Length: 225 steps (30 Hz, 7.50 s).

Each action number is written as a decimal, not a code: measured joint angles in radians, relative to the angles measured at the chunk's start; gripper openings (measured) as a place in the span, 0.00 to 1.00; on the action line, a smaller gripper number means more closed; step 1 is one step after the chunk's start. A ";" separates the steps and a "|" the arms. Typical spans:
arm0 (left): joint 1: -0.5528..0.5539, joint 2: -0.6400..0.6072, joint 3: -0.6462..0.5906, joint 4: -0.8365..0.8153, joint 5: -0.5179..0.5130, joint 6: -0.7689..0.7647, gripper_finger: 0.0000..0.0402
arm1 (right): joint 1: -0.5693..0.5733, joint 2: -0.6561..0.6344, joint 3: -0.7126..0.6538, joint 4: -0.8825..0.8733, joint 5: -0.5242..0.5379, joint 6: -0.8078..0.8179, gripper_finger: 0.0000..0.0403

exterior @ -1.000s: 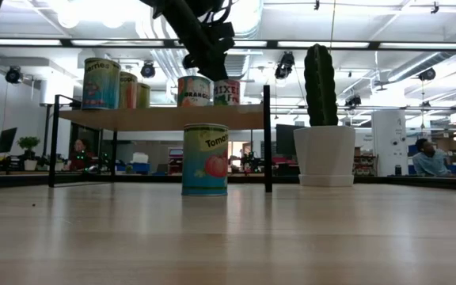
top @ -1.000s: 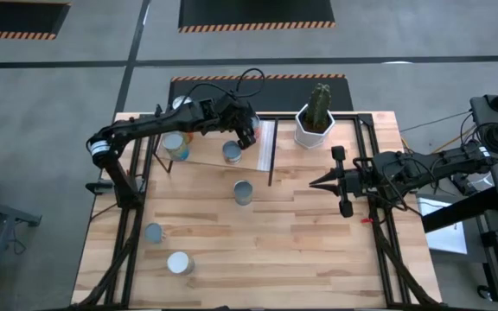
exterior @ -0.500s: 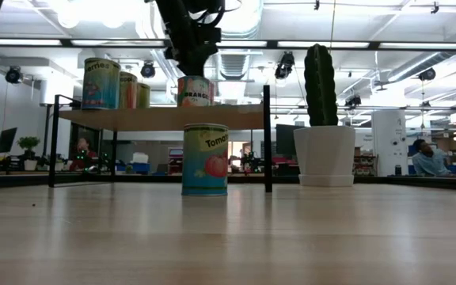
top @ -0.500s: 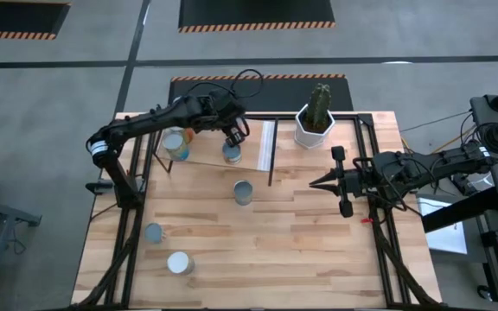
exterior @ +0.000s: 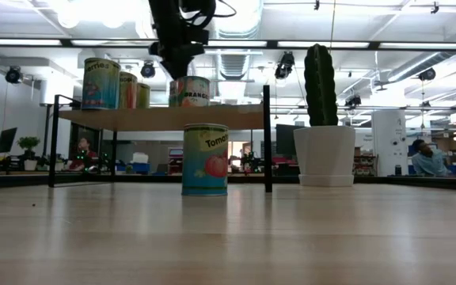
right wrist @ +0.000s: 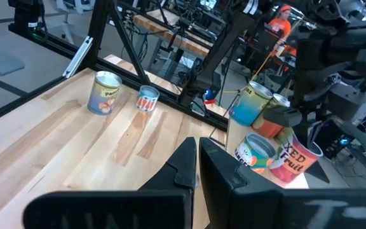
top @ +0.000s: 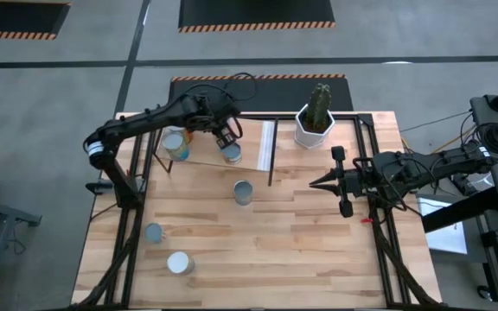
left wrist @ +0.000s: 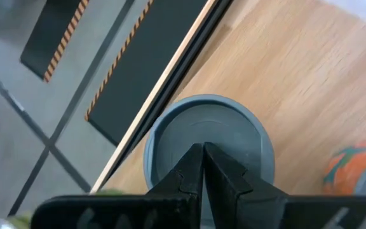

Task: Pick and place cans onto a shelf
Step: Put the canned mixed fruits on the shelf, then put the canned carrots on the shelf

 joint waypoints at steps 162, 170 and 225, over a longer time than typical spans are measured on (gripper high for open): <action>-1.281 -0.308 -0.870 -0.037 0.406 -2.241 0.87 | 0.000 0.022 0.034 0.027 -0.002 -0.110 0.02; -1.281 -0.305 -0.870 -0.033 0.407 -2.227 0.74 | 0.000 0.022 0.034 0.027 -0.002 -0.111 0.02; -0.482 -0.294 0.127 0.035 -0.167 -0.462 0.68 | 0.000 0.022 0.034 0.024 -0.001 -0.112 0.02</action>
